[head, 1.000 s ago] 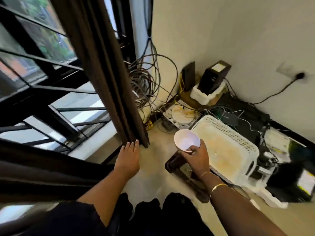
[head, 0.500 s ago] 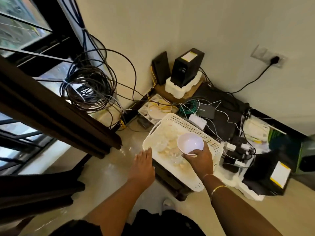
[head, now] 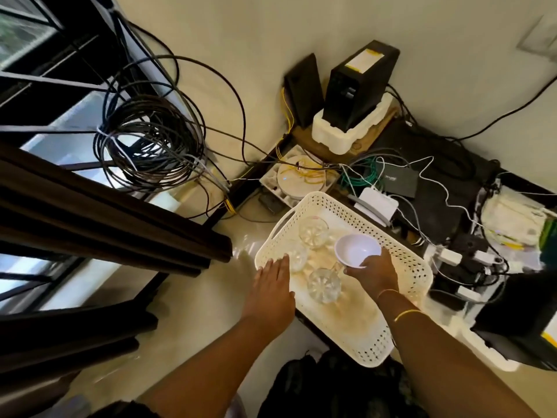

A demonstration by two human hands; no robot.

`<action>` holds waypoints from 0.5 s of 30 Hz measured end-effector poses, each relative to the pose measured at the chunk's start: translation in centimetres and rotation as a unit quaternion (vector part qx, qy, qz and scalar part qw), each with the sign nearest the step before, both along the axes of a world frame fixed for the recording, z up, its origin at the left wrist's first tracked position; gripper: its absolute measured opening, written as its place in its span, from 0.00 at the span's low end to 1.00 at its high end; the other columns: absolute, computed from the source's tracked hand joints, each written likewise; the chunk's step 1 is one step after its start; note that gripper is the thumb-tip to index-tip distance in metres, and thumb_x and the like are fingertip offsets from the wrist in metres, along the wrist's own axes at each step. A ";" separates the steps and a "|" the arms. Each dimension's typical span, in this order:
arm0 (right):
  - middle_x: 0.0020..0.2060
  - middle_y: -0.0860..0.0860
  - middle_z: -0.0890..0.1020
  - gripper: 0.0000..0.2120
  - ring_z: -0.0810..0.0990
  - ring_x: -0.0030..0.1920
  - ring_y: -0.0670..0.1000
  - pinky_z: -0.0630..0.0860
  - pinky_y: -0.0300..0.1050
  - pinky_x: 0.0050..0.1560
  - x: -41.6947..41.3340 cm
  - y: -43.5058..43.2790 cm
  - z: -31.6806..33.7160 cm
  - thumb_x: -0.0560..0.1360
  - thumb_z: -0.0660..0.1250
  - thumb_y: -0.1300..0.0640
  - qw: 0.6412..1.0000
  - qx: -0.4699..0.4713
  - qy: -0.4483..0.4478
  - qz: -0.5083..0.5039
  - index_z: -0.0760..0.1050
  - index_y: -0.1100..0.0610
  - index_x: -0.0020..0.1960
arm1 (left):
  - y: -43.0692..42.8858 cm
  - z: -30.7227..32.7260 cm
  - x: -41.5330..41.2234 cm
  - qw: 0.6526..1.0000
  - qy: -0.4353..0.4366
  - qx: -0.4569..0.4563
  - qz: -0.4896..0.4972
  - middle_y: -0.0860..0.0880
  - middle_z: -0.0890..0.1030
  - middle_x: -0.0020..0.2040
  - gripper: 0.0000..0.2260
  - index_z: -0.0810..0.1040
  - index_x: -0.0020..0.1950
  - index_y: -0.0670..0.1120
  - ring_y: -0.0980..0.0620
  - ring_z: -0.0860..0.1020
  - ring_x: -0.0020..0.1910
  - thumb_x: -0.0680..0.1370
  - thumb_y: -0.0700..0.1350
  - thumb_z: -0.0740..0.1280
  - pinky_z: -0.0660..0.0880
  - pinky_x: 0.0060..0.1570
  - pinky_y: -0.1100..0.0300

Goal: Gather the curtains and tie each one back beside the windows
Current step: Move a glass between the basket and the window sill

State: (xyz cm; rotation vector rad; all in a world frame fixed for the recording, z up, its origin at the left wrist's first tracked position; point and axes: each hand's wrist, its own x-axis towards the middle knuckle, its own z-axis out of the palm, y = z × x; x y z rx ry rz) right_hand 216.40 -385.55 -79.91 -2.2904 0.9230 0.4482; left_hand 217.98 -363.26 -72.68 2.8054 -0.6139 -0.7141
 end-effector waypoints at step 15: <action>0.74 0.60 0.53 0.22 0.66 0.68 0.64 0.64 0.45 0.66 0.9 0.3 -2.4 0.73 0.62 0.69 0.996 0.048 0.066 0.046 0.69 0.62 0.67 | 1.0 -0.3 -1.4 0.999 0.018 -0.001 0.037 0.48 0.49 0.78 0.29 0.41 0.76 0.45 0.50 0.45 0.76 0.80 0.47 0.53 0.40 0.73 0.57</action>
